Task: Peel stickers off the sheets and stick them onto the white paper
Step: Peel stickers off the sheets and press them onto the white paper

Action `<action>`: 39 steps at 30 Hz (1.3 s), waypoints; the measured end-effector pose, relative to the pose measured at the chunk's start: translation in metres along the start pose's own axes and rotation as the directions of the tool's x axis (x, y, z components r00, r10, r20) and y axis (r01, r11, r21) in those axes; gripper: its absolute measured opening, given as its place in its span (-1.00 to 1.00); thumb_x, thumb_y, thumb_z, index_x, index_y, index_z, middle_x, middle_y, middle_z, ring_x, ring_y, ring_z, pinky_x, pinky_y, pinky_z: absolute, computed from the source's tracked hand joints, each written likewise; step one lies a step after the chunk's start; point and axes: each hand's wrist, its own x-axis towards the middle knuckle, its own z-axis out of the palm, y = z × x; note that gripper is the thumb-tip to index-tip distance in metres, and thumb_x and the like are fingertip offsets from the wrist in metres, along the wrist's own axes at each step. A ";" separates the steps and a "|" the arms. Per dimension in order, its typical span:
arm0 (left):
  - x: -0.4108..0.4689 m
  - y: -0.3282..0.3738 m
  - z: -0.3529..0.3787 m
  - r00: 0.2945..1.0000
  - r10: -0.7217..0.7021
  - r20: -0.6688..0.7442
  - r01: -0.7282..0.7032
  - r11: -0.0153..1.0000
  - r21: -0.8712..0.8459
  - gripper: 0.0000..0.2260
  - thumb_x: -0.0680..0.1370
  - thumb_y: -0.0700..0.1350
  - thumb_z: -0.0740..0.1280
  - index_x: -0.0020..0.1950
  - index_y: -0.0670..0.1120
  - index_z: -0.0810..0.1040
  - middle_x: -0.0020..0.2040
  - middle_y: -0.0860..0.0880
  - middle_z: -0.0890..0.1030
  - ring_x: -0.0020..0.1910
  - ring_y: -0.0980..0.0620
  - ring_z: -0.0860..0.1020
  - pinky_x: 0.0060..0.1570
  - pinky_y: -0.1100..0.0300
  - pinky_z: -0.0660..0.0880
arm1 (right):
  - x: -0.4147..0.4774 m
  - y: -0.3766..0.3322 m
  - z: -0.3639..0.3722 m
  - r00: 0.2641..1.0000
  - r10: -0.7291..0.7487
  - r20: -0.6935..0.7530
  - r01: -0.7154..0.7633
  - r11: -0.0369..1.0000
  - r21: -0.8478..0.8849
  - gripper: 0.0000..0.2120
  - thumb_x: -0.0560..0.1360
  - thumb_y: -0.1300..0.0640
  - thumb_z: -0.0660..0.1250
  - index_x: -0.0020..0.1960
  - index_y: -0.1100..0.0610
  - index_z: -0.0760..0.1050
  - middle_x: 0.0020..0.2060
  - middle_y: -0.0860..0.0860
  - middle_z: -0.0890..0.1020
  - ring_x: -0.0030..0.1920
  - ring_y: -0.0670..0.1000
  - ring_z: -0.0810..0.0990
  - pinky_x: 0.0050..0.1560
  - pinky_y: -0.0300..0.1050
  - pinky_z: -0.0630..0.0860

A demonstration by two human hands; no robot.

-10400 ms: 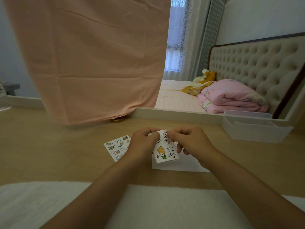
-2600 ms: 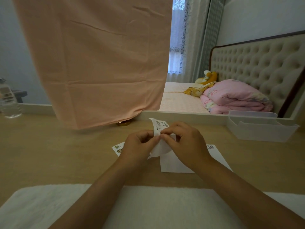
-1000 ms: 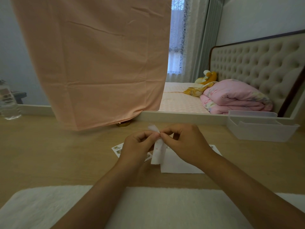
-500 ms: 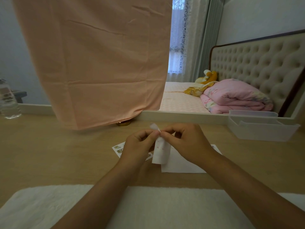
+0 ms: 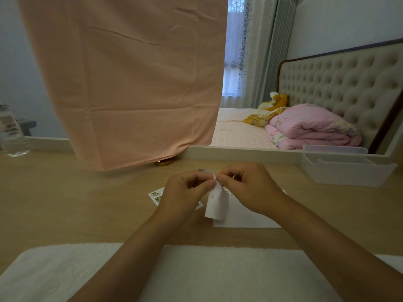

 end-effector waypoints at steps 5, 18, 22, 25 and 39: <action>0.001 0.000 0.001 1.000 0.005 -0.022 -0.005 1.000 -0.004 -0.89 0.53 -0.20 0.45 -0.07 0.01 0.72 -0.10 0.08 0.72 -0.03 0.08 0.67 0.11 0.05 0.62 | 0.000 0.000 0.003 0.999 0.033 -0.031 -0.032 0.999 0.033 -0.87 0.56 0.01 0.39 -0.07 -0.08 0.72 -0.20 -0.21 0.71 -0.25 -0.08 0.62 -0.15 0.06 0.62; 0.000 0.008 0.006 0.985 -0.167 0.051 0.173 0.887 -0.427 -0.69 0.55 0.00 0.38 0.14 -0.21 0.65 0.05 -0.17 0.71 0.08 -0.12 0.69 0.13 -0.01 0.60 | -0.002 -0.006 0.011 0.935 -0.294 -0.201 0.255 0.946 -0.199 -0.85 0.55 0.10 0.43 0.09 0.11 0.68 0.00 -0.03 0.66 -0.07 -0.12 0.60 -0.14 -0.30 0.55; 0.003 0.009 0.006 0.967 -0.256 -0.017 0.213 0.836 -0.506 -0.81 0.63 -0.08 0.31 0.12 -0.14 0.64 0.01 -0.13 0.73 0.06 -0.07 0.69 0.17 0.01 0.59 | -0.003 -0.007 0.014 0.902 -0.334 -0.273 0.285 0.936 -0.205 -0.81 0.52 0.11 0.48 0.11 0.13 0.68 0.08 -0.01 0.65 0.15 -0.09 0.59 0.03 -0.35 0.56; 0.004 0.009 0.004 0.956 -0.294 0.006 0.248 0.797 -0.551 -0.87 0.62 -0.13 0.33 0.08 -0.11 0.65 -0.05 -0.14 0.72 -0.04 -0.02 0.66 0.20 0.01 0.57 | -0.003 -0.009 0.017 0.933 -0.207 -0.295 0.193 0.978 -0.076 -0.77 0.48 0.10 0.52 0.12 0.09 0.68 0.13 -0.05 0.62 0.22 -0.13 0.54 0.06 -0.47 0.48; 0.003 0.008 -0.003 0.967 -0.234 0.099 0.254 0.876 -0.411 -0.86 0.59 -0.17 0.37 0.13 -0.09 0.65 -0.05 -0.10 0.73 -0.16 0.03 0.65 0.08 0.06 0.63 | -0.001 -0.007 0.011 0.907 -0.297 -0.298 0.251 0.951 -0.181 -0.86 0.50 0.23 0.49 0.05 0.14 0.71 0.04 0.00 0.63 0.12 -0.05 0.61 0.05 -0.30 0.58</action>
